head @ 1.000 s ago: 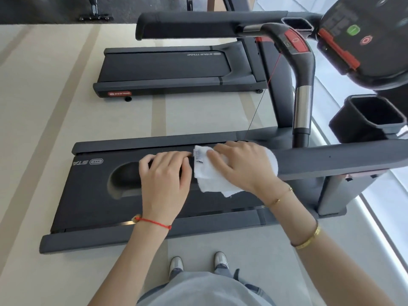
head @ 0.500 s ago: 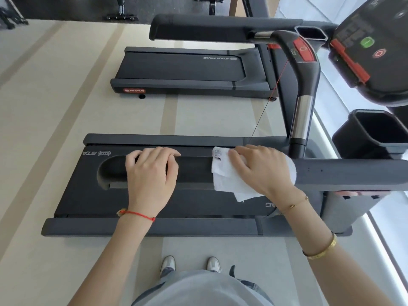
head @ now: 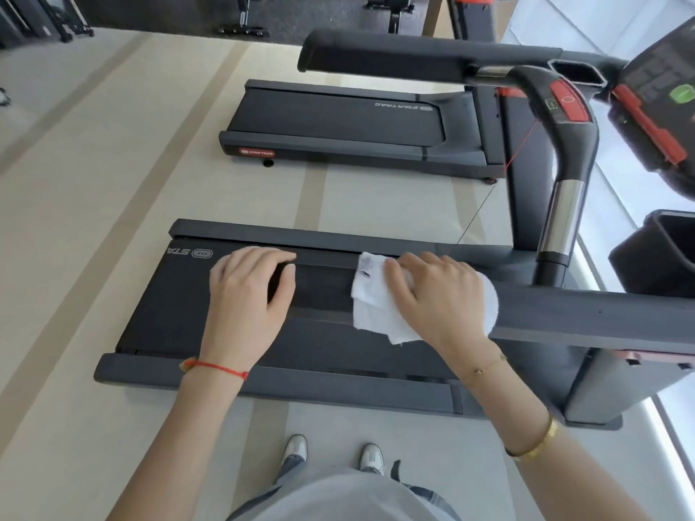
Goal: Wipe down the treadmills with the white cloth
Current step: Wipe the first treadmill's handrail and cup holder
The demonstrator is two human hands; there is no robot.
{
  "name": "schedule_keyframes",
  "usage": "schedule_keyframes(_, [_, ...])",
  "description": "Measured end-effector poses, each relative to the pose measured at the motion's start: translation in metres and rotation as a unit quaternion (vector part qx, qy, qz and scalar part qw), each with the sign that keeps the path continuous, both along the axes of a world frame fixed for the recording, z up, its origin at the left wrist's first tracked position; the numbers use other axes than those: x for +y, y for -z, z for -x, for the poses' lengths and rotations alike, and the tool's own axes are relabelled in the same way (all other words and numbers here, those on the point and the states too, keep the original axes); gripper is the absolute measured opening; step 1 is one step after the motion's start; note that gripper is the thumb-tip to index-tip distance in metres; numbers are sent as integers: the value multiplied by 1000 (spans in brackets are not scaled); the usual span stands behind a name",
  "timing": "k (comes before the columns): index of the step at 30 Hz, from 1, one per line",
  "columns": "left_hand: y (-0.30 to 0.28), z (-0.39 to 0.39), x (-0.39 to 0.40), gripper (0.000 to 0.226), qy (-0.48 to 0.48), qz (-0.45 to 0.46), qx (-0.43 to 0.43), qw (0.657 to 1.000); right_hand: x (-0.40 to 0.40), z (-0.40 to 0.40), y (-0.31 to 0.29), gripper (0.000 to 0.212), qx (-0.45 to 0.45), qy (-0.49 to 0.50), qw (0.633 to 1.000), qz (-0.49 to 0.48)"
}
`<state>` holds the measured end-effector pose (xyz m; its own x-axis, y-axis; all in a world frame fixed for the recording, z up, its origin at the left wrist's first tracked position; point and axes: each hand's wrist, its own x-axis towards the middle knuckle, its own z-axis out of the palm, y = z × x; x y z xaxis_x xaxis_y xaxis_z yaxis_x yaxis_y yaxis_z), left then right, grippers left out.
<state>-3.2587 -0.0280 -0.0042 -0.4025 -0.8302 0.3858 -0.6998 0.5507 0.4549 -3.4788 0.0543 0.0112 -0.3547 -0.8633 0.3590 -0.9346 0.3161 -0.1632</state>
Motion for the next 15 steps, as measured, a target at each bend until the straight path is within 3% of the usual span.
schedule_keyframes(5, [6,-22,-9,28,29,-51,57,997,-42,-69,2,48,24,-83,995,-51])
schedule_keyframes(10, [5,-45,-18,34,63,-94,72,991,-28,-62,9,41,31,-165,985,30])
schedule_keyframes(12, [4,-51,-21,37,80,-103,65,989,-12,-49,13,39,43,-145,987,56])
schedule_keyframes(15, [4,-60,-25,41,85,-118,63,987,-11,-52,8,38,1,-37,998,59])
